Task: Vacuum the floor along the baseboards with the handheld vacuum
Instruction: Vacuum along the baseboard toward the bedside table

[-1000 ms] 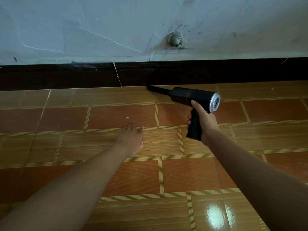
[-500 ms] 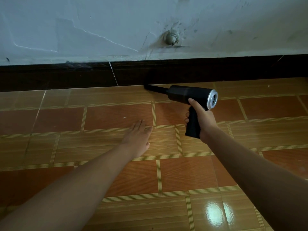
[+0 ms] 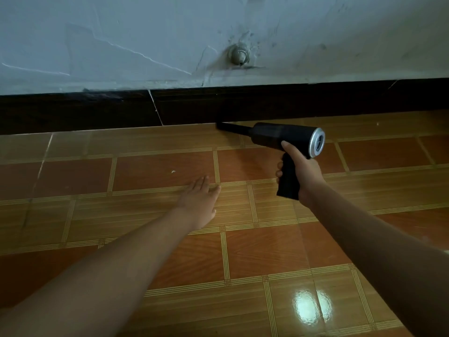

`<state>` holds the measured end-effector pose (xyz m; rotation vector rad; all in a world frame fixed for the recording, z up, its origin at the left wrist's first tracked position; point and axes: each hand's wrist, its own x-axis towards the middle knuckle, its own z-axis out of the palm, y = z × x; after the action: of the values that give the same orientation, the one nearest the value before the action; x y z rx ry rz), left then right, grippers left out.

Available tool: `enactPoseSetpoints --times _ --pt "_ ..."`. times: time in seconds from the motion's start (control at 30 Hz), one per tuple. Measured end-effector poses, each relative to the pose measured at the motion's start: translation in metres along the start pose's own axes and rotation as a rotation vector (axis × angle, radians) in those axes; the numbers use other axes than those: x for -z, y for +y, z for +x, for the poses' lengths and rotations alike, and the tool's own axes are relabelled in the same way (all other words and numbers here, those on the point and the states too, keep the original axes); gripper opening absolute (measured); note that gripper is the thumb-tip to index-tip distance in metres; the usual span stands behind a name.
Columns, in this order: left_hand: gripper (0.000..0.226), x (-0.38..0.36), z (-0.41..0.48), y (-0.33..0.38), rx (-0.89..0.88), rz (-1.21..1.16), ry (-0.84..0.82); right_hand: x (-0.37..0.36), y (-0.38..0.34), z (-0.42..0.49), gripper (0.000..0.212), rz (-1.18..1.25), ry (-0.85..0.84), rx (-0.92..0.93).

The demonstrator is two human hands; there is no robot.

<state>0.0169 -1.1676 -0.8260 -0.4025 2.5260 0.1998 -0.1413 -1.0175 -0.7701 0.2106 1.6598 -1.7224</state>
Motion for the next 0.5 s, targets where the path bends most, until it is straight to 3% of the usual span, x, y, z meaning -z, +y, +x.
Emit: enactPoseSetpoints --times 0.5 --pt "0.066 0.0 -0.001 0.002 0.01 -0.009 -0.008 -0.019 0.011 0.006 0.025 -0.022 -0.05 -0.026"
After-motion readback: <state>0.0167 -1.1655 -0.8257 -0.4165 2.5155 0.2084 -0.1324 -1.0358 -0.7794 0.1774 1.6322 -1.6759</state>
